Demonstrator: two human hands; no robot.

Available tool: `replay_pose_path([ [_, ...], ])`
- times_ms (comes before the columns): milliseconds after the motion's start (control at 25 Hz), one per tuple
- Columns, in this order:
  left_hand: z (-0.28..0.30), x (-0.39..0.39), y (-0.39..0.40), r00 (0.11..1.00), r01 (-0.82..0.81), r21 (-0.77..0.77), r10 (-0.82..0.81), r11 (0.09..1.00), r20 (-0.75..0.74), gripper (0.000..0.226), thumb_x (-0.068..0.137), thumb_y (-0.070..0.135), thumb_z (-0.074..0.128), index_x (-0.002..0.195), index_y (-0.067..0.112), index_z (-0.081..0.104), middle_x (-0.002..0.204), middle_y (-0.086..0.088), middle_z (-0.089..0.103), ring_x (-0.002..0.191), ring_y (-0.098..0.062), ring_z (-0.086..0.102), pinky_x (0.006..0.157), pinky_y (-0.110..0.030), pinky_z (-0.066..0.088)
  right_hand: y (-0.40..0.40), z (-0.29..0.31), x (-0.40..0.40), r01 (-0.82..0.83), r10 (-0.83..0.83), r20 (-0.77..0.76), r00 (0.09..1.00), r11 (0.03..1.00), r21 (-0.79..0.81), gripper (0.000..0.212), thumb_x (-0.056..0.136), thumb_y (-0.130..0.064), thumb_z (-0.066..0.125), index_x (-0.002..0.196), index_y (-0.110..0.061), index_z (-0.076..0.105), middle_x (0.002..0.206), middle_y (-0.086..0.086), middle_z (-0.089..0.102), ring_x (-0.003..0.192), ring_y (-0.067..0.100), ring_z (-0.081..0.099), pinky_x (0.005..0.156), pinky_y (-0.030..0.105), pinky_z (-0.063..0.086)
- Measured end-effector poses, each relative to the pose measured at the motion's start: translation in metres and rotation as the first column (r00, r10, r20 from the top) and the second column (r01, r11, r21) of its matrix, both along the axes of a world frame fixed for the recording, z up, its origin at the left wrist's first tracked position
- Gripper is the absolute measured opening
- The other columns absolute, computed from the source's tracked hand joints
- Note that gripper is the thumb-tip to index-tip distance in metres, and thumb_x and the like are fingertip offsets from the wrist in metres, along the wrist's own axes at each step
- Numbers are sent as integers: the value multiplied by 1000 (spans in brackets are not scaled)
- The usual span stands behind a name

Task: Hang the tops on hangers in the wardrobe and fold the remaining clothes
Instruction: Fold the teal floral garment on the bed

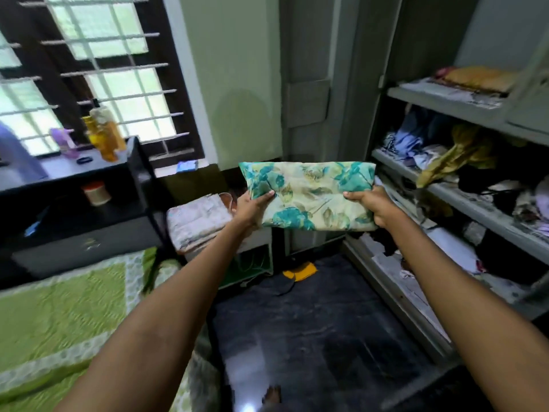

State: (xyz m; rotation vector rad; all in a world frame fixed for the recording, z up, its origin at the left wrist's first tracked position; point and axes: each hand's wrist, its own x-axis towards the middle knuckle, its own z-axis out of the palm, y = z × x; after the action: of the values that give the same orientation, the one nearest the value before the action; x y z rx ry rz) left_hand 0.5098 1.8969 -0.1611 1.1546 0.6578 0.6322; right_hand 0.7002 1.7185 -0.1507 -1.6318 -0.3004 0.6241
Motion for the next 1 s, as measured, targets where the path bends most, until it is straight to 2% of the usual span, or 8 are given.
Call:
replay_pose_path([
  [120, 16, 85, 40, 992, 126, 65, -126, 990, -10, 15, 85, 0, 63, 100, 3, 60, 85, -5, 69, 64, -11, 68, 56, -24, 56, 15, 17, 55, 158, -158, -2, 987, 987, 21, 34, 76, -2, 73, 107, -6, 61, 107, 11, 66, 78, 23, 64, 70, 35, 54],
  [240, 31, 163, 67, 972, 236, 79, -235, 969, -19, 19, 84, 3, 66, 103, 3, 60, 98, -12, 68, 70, -15, 68, 66, -30, 59, 22, 34, 103, 256, -257, 10, 966, 964, 72, 20, 78, 3, 68, 90, -11, 59, 104, 8, 63, 74, 17, 62, 60, 23, 55],
  [320, 35, 217, 78, 946, 324, 71, -323, 943, -26, 20, 83, 4, 67, 103, 3, 60, 103, -15, 67, 74, -18, 69, 72, -35, 59, 19, 39, 139, 316, -318, 19, 948, 947, 59, 22, 79, 2, 68, 98, -8, 60, 104, 7, 63, 70, 10, 60, 51, 18, 51],
  [480, 40, 329, 83, 882, 470, 81, -472, 879, 4, 18, 85, 3, 65, 102, 3, 59, 93, -8, 67, 65, -11, 69, 61, -27, 58, 9, 42, 225, 409, -411, 29, 911, 910, 69, 36, 78, -2, 71, 112, -6, 58, 106, 7, 66, 73, 11, 62, 60, 22, 52],
  [600, 38, 412, 83, 864, 499, 93, -504, 861, 27, 17, 84, 4, 66, 100, 5, 62, 96, -9, 68, 67, -12, 69, 68, -30, 59, 5, 44, 291, 474, -477, 63, 877, 879, 52, 39, 77, -6, 73, 113, -3, 58, 97, 4, 67, 78, 14, 63, 60, 25, 50],
  [680, 38, 471, 83, 845, 529, 87, -533, 844, 30, 15, 83, 5, 67, 98, 8, 63, 98, -10, 68, 68, -13, 70, 70, -31, 59, 1, 47, 342, 496, -500, 71, 863, 865, 68, 39, 77, -6, 73, 113, -2, 60, 108, 9, 67, 82, 18, 64, 61, 24, 50],
  [880, 68, 601, 86, 839, 539, 137, -544, 831, -1, 27, 87, 4, 62, 113, -3, 59, 97, -12, 66, 57, -8, 67, 58, -23, 57, 6, 72, 447, 532, -538, 32, 843, 840, 106, 25, 80, -2, 68, 103, -4, 58, 103, 6, 65, 73, 13, 60, 45, 14, 45],
  [1000, 84, 661, 85, 842, 535, 152, -539, 831, -21, 16, 87, 2, 62, 102, -5, 61, 90, -11, 67, 51, -8, 66, 51, -22, 55, 8, 81, 492, 597, -604, 38, 796, 794, 116, 47, 73, -10, 73, 115, -3, 54, 111, 11, 64, 94, 26, 62, 59, 23, 46],
])
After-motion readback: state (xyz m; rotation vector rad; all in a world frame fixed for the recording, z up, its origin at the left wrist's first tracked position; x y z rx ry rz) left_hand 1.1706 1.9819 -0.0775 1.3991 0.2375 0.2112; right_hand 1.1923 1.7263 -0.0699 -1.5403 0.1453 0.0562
